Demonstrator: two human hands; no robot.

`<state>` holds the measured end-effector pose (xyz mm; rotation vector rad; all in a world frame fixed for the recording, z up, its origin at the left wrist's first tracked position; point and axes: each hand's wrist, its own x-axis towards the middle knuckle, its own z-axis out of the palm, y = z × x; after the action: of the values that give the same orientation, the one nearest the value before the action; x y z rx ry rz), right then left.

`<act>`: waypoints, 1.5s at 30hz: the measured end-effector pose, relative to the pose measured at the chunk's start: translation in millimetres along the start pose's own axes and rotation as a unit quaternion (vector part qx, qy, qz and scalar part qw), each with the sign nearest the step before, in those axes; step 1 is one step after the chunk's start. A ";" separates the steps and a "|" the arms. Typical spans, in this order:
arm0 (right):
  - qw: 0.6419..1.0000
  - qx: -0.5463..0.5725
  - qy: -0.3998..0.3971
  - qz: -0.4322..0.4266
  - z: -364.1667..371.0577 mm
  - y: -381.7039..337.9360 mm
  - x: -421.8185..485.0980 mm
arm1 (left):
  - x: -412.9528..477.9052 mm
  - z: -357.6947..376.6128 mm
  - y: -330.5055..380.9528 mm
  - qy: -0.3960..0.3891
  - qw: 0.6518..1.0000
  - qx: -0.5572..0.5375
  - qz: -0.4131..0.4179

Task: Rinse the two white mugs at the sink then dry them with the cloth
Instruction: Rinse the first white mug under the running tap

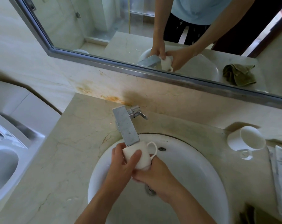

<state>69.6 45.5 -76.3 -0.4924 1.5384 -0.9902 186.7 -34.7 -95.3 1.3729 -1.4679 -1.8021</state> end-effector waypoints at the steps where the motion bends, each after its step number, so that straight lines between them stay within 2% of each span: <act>1: 0.999 -0.031 0.001 -0.010 0.9 -0.7 0.4 | 2.6 -3.4 0.2 0.005 0.999 0.048 0.018; 3: 0.994 -0.103 0.022 -0.036 1.1 1.7 4.3 | 5.8 -7.0 1.7 0.013 0.994 0.100 0.031; 6: 0.971 -0.214 0.080 -0.066 -1.7 8.0 13.7 | 5.9 -10.1 4.5 -0.008 0.998 0.062 -0.006; 8: 0.942 -0.299 0.108 -0.105 -7.7 13.6 18.0 | 3.4 -10.4 4.8 -0.036 0.998 0.034 -0.043; 12: 0.876 -0.425 0.102 -0.203 -14.9 26.9 23.2 | -0.8 -3.3 0.9 -0.044 0.987 -0.067 -0.142; 15: 0.824 -0.474 0.135 -0.280 -13.2 39.5 26.5 | 3.6 0.1 7.1 -0.059 0.984 -0.081 -0.144; 17: 0.801 -0.483 0.165 -0.312 -13.1 47.9 27.7 | 7.4 -0.1 13.2 -0.085 0.988 -0.020 -0.125; 19: 0.832 -0.428 0.162 -0.313 -15.4 48.2 28.2 | 8.8 -3.6 19.4 -0.095 0.989 0.054 -0.096; 20: 0.870 -0.375 0.142 -0.288 -17.2 43.8 27.3 | 9.4 -8.0 20.7 -0.107 0.987 0.098 -0.075; 22: 0.942 -0.266 0.056 -0.194 -23.7 34.0 25.9 | 11.4 -19.0 18.8 -0.153 0.965 0.211 -0.017; 23: 0.957 -0.242 0.022 -0.156 -27.4 30.2 28.2 | 12.8 -23.8 18.3 -0.180 0.946 0.268 0.016; 25: 0.964 -0.239 -0.028 -0.113 -32.3 21.9 34.5 | 17.9 -29.1 17.3 -0.218 0.899 0.368 0.093; 28: 0.966 -0.227 -0.066 -0.105 -30.6 13.1 42.9 | 24.8 -28.9 19.6 -0.229 0.800 0.518 0.198; 30: 0.966 -0.225 -0.038 -0.119 -26.7 14.0 44.1 | 28.6 -26.9 23.7 -0.244 0.751 0.574 0.217; 33: 0.962 -0.234 0.020 -0.136 -20.3 24.6 44.4 | 28.0 -28.4 29.0 -0.271 0.715 0.613 0.199; 35: 0.965 -0.217 0.058 -0.138 -14.6 31.4 42.1 | 19.1 -19.7 28.2 -0.251 0.723 0.614 0.193; 38: 0.962 -0.169 0.148 -0.154 1.6 39.5 32.5 | -7.2 7.8 31.5 -0.128 0.832 0.530 0.107; 39: 0.955 -0.166 0.183 -0.166 7.3 44.3 29.5 | -14.0 15.1 31.9 -0.083 0.854 0.505 0.096; 40: 0.948 -0.169 0.206 -0.171 11.7 48.0 25.2 | -19.2 18.5 27.8 -0.055 0.854 0.503 0.120; 41: 0.946 -0.172 0.218 -0.169 13.9 51.3 20.7 | -20.2 18.2 19.3 -0.049 0.836 0.517 0.177; 43: 0.956 -0.152 0.205 -0.143 9.8 48.1 9.5 | -18.1 11.2 9.9 -0.089 0.785 0.558 0.252; 45: 0.971 -0.132 0.160 -0.121 -2.8 42.2 0.5 | -2.9 -1.1 7.2 -0.159 0.754 0.559 0.308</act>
<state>76.1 69.2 -110.7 -0.7495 1.9470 -1.0960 187.1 -35.3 -87.5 0.7191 -2.9812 -0.6459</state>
